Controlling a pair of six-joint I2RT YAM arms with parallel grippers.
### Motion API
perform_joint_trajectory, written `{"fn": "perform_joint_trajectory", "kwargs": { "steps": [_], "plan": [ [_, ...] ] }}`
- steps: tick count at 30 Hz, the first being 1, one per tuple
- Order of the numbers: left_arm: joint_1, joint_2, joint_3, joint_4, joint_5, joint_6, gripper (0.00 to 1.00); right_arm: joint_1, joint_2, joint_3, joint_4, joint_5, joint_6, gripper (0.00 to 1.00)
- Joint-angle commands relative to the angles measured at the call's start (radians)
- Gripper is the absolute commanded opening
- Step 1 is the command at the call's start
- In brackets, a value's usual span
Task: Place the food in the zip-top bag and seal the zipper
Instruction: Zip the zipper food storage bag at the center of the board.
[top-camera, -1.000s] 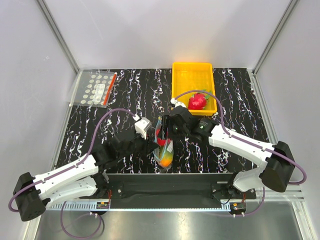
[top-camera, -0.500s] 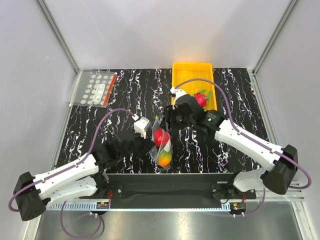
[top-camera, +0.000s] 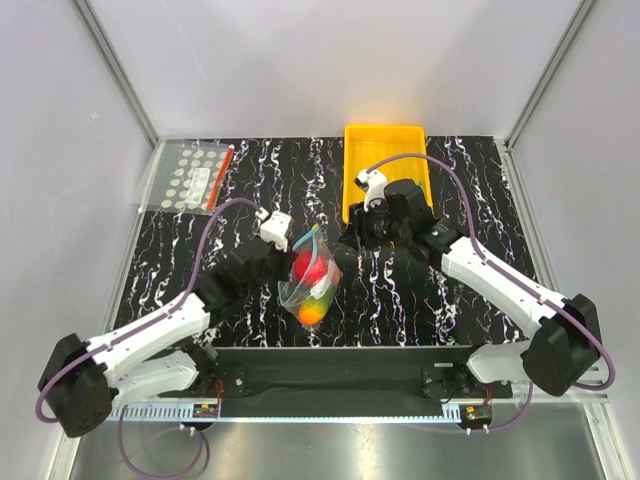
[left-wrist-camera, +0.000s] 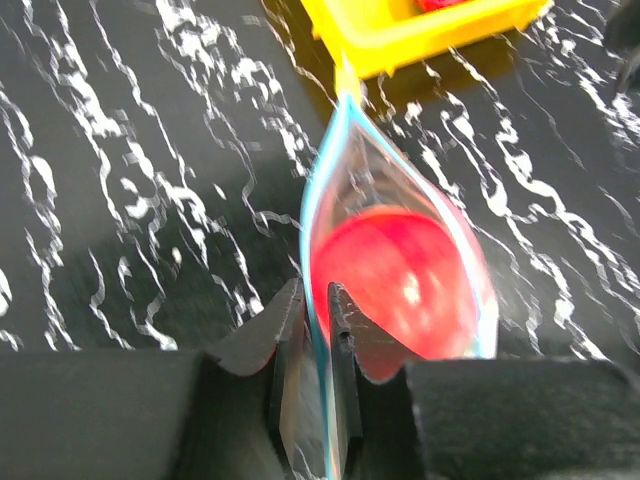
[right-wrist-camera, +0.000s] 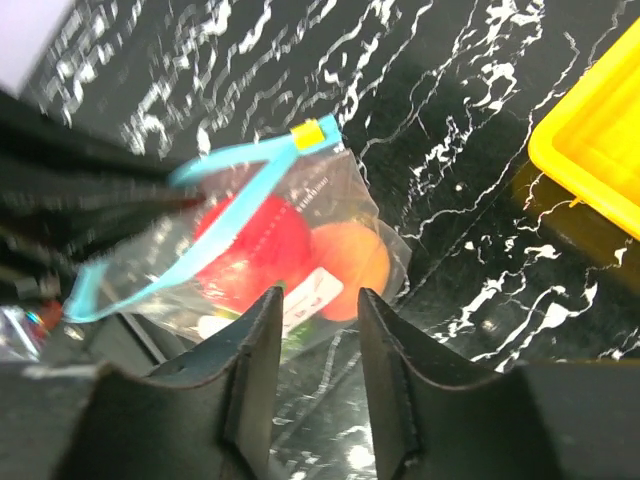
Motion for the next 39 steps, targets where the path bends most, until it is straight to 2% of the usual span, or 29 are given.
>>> {"fn": "perform_joint_trajectory", "kwargs": {
  "steps": [1,3,6,8,12,16,20,23,25,28,29,30,31,33,36,37,38,39],
  "plan": [
    [0.01,0.055,0.012,0.185,-0.068,0.123,0.18,-0.04,0.0,-0.054,0.129,-0.072,-0.154,0.41],
    [0.023,0.084,0.013,0.215,-0.043,0.177,0.18,-0.08,0.015,-0.085,0.189,-0.208,-0.157,0.41],
    [0.021,0.087,-0.044,0.347,0.047,0.249,0.2,-0.143,0.049,-0.129,0.299,-0.352,-0.13,0.44],
    [0.023,0.097,-0.056,0.409,0.051,0.252,0.19,-0.166,0.063,-0.148,0.385,-0.388,-0.105,0.46],
    [0.03,0.155,-0.026,0.409,0.067,0.272,0.16,-0.18,0.078,-0.165,0.434,-0.443,-0.082,0.47],
    [0.03,0.202,0.014,0.409,0.081,0.294,0.0,-0.182,0.063,-0.188,0.46,-0.448,-0.079,0.48],
    [0.035,0.265,0.055,0.398,0.09,0.324,0.0,-0.185,0.038,-0.246,0.534,-0.44,-0.067,0.48],
    [0.038,0.287,0.049,0.467,0.119,0.346,0.0,-0.191,0.028,-0.275,0.558,-0.431,-0.044,0.48],
    [0.047,0.288,0.034,0.547,0.162,0.352,0.0,-0.192,0.012,-0.296,0.575,-0.407,-0.015,0.43],
    [0.059,0.287,-0.003,0.672,0.263,0.355,0.0,-0.203,-0.063,-0.375,0.659,-0.281,0.045,0.25],
    [0.064,0.288,-0.026,0.709,0.321,0.351,0.0,-0.202,-0.087,-0.439,0.693,-0.243,0.06,0.25],
    [0.064,0.291,-0.035,0.775,0.359,0.346,0.0,-0.203,-0.139,-0.471,0.727,-0.241,0.07,0.27],
    [0.072,0.288,-0.044,0.807,0.4,0.343,0.0,-0.205,-0.161,-0.499,0.756,-0.242,0.071,0.32],
    [0.07,0.29,-0.056,0.879,0.507,0.326,0.0,-0.205,-0.21,-0.55,0.801,-0.253,0.071,0.36],
    [0.072,0.302,-0.024,0.851,0.615,0.332,0.0,-0.205,-0.259,-0.577,0.785,-0.242,0.067,0.5],
    [0.07,0.305,-0.018,0.837,0.636,0.335,0.0,-0.203,-0.274,-0.586,0.79,-0.238,0.062,0.51],
    [0.07,0.314,-0.012,0.825,0.671,0.346,0.0,-0.203,-0.288,-0.618,0.808,-0.238,0.059,0.6],
    [0.07,0.318,-0.012,0.823,0.687,0.352,0.0,-0.203,-0.322,-0.64,0.837,-0.245,0.048,0.64]
  ]
}}
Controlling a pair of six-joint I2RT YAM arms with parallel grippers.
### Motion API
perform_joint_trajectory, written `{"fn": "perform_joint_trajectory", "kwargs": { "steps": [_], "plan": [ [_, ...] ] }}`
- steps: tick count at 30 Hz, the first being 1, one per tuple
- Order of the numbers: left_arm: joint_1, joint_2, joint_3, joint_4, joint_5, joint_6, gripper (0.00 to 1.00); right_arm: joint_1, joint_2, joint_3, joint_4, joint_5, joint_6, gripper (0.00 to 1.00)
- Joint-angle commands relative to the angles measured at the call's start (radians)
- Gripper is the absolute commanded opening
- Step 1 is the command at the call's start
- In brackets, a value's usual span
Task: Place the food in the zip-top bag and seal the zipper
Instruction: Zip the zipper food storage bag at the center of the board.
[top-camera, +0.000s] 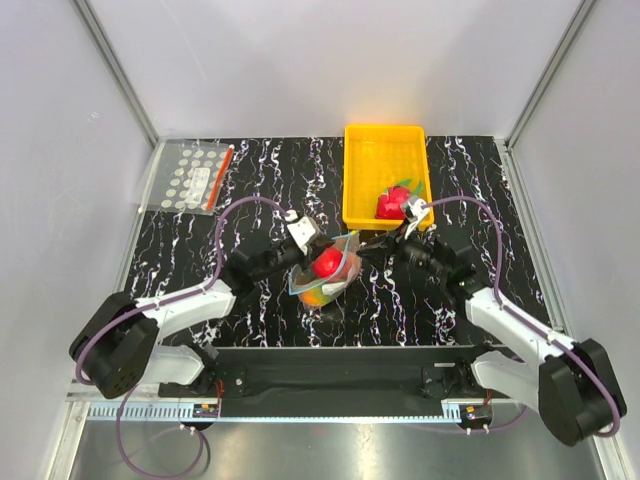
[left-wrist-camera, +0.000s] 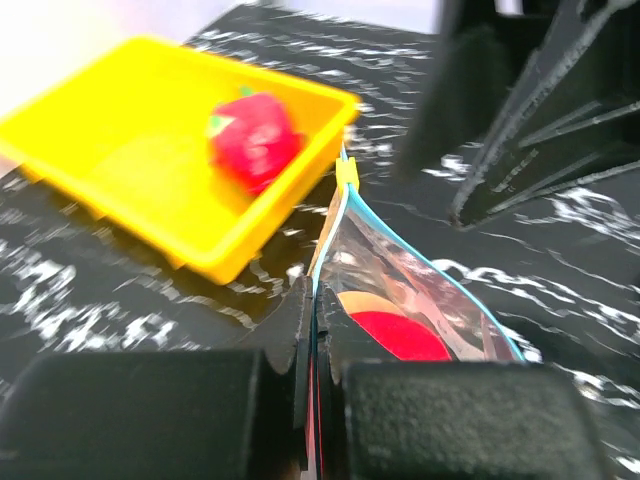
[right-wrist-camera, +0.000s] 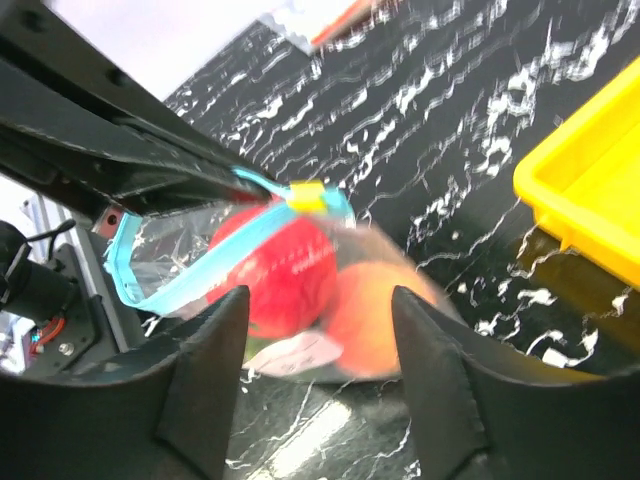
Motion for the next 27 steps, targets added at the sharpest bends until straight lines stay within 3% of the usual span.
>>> {"fn": "perform_joint_trajectory", "kwargs": {
  "steps": [1,15,22,23,24,27],
  "plan": [
    [0.003,0.016,0.034,0.11,0.174,0.026,0.0,-0.004,-0.078,-0.064,0.177,0.019,-0.015,0.67],
    [0.002,-0.042,0.028,0.042,0.268,0.065,0.0,-0.026,0.009,-0.072,0.245,-0.103,-0.072,0.63],
    [0.003,-0.047,0.026,0.039,0.266,0.045,0.0,-0.026,0.006,-0.086,0.29,-0.229,-0.057,0.3],
    [0.002,-0.047,0.028,0.028,0.26,0.048,0.0,-0.026,0.008,-0.084,0.288,-0.244,-0.049,0.16],
    [0.002,-0.046,0.03,0.024,0.255,0.048,0.0,-0.026,0.006,-0.084,0.287,-0.254,-0.049,0.08],
    [0.002,-0.046,0.036,-0.001,0.219,0.045,0.0,-0.024,-0.006,-0.093,0.287,-0.246,-0.038,0.0]
  ]
}}
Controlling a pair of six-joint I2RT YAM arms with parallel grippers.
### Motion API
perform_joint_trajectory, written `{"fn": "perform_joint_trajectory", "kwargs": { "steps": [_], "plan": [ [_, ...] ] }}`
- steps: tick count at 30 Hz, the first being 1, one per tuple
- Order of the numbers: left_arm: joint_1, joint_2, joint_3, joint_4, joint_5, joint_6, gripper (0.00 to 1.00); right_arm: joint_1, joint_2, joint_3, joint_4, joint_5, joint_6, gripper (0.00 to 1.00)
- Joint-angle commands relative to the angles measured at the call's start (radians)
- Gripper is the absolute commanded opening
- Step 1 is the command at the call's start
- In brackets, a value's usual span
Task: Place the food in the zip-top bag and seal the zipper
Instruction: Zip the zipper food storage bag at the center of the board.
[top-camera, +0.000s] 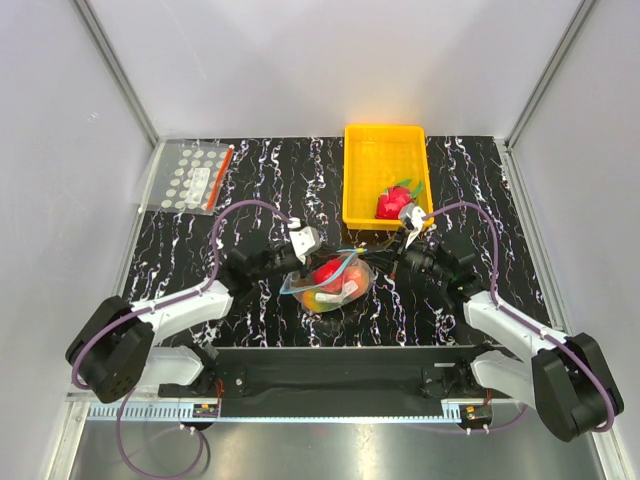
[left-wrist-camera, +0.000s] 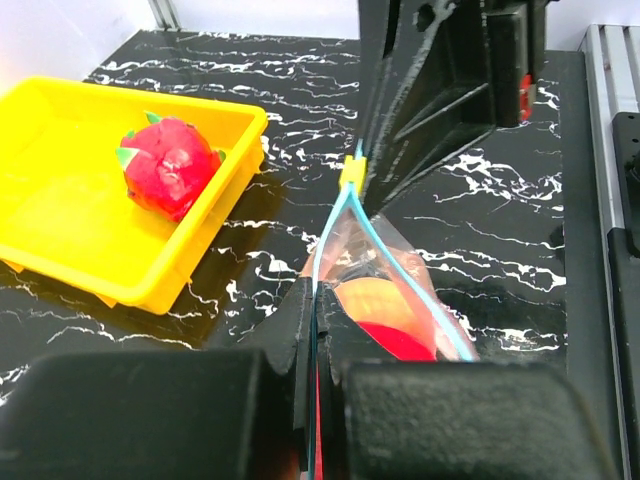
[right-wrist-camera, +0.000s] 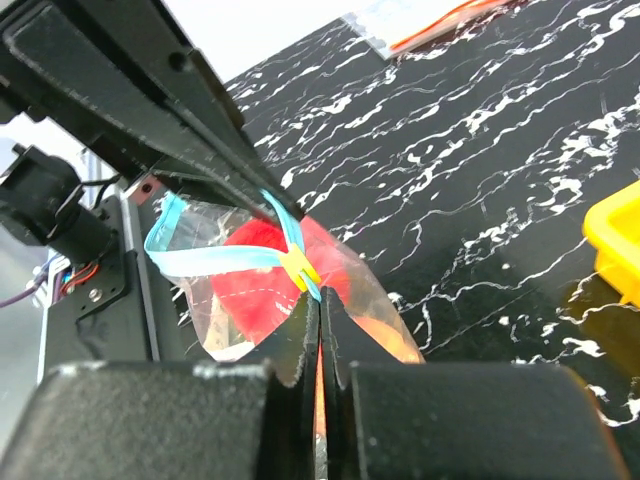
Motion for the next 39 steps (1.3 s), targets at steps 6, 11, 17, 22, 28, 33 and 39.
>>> {"fn": "perform_joint_trajectory", "kwargs": {
  "steps": [6,11,17,22,28,33,39],
  "plan": [
    [0.003,-0.051,0.067,-0.024,-0.064,-0.022,0.29,-0.003,-0.042,0.0,-0.022,-0.011,0.016,0.0],
    [0.001,-0.087,0.169,-0.146,-0.065,-0.076,0.45,-0.003,-0.09,-0.031,-0.046,0.004,0.025,0.0],
    [-0.072,0.002,0.439,-0.616,-0.161,0.007,0.48,-0.003,-0.075,-0.017,-0.065,-0.002,0.019,0.0],
    [-0.11,0.045,0.51,-0.681,-0.141,0.022,0.48,-0.002,-0.067,-0.017,-0.056,-0.009,0.022,0.0],
    [-0.138,0.119,0.596,-0.824,-0.135,0.045,0.38,-0.003,-0.076,-0.021,-0.052,-0.008,0.022,0.0],
    [-0.153,0.142,0.613,-0.833,-0.124,0.068,0.39,-0.005,-0.073,-0.021,-0.051,-0.008,0.024,0.0],
    [-0.155,0.174,0.662,-0.879,-0.096,0.081,0.4,-0.002,-0.065,-0.017,-0.051,-0.016,0.027,0.0]
  ]
}}
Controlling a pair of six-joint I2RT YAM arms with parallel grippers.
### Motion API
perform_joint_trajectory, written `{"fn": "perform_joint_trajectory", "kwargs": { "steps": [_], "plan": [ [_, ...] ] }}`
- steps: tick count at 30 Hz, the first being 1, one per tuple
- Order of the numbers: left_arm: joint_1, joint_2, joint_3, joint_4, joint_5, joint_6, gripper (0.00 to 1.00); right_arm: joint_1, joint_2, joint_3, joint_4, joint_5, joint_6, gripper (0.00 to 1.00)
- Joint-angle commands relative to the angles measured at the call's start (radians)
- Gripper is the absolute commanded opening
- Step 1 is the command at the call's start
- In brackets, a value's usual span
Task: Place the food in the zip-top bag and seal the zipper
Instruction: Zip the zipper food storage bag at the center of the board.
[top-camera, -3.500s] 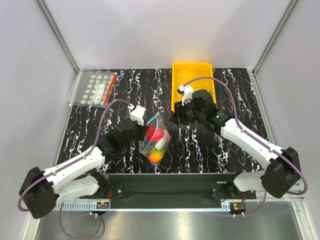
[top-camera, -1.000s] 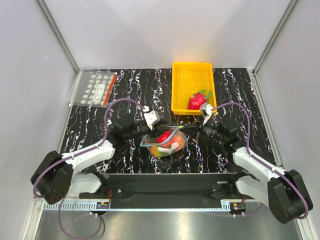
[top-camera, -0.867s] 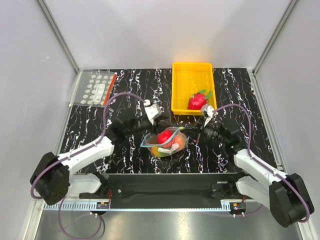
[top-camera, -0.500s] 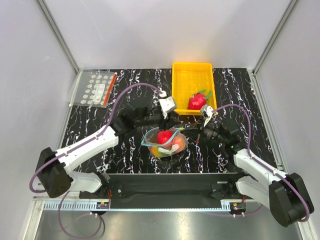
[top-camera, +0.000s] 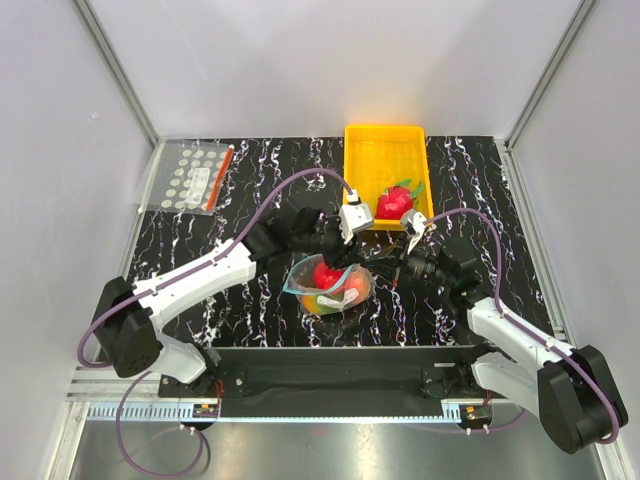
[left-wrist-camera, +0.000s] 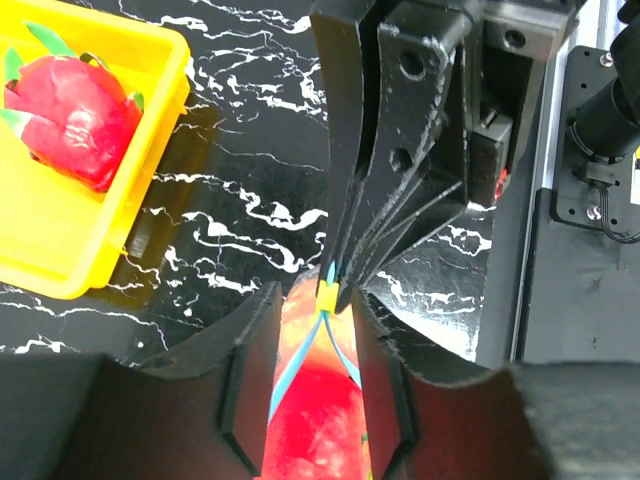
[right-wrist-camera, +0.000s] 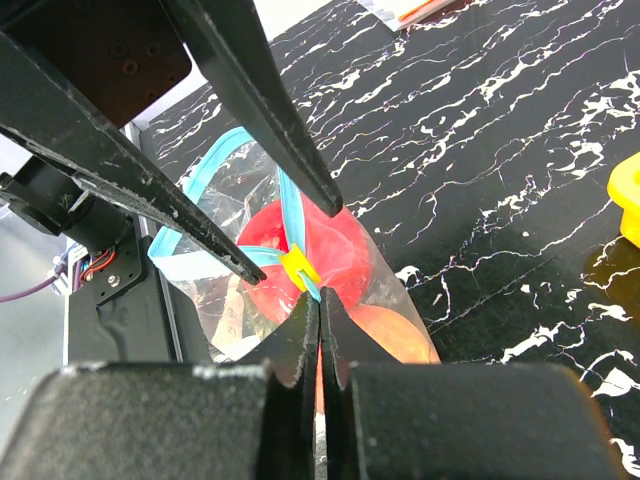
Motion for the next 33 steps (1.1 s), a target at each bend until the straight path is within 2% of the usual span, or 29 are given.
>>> {"fn": "perform_joint_trajectory", "kwargs": {
  "steps": [1,6,15,18,19,22,26,33],
  "plan": [
    [-0.002,0.01,0.055,-0.012,0.026,0.02,0.41,-0.003,0.005,0.015,0.037,-0.008,0.007,0.0],
    [-0.002,0.033,0.075,-0.028,0.017,0.026,0.33,-0.003,0.005,0.018,0.037,-0.011,0.008,0.0],
    [-0.002,0.048,0.073,-0.017,0.034,0.024,0.34,-0.005,0.008,0.02,0.038,-0.018,0.008,0.0],
    [-0.004,0.058,0.075,-0.013,0.029,0.026,0.21,-0.001,0.004,0.017,0.04,-0.016,0.01,0.0],
    [-0.004,0.061,0.076,-0.003,0.031,0.024,0.11,-0.001,0.002,0.017,0.04,-0.018,0.01,0.0],
    [-0.004,0.07,0.075,0.014,0.044,0.018,0.0,-0.003,0.004,0.018,0.04,-0.016,0.008,0.0],
    [-0.002,0.07,0.07,0.004,0.032,0.02,0.0,-0.002,-0.002,0.014,0.041,-0.005,0.014,0.0],
    [-0.002,0.022,0.037,-0.037,-0.034,0.02,0.0,-0.001,-0.024,0.009,-0.008,0.117,0.01,0.0]
  ]
}}
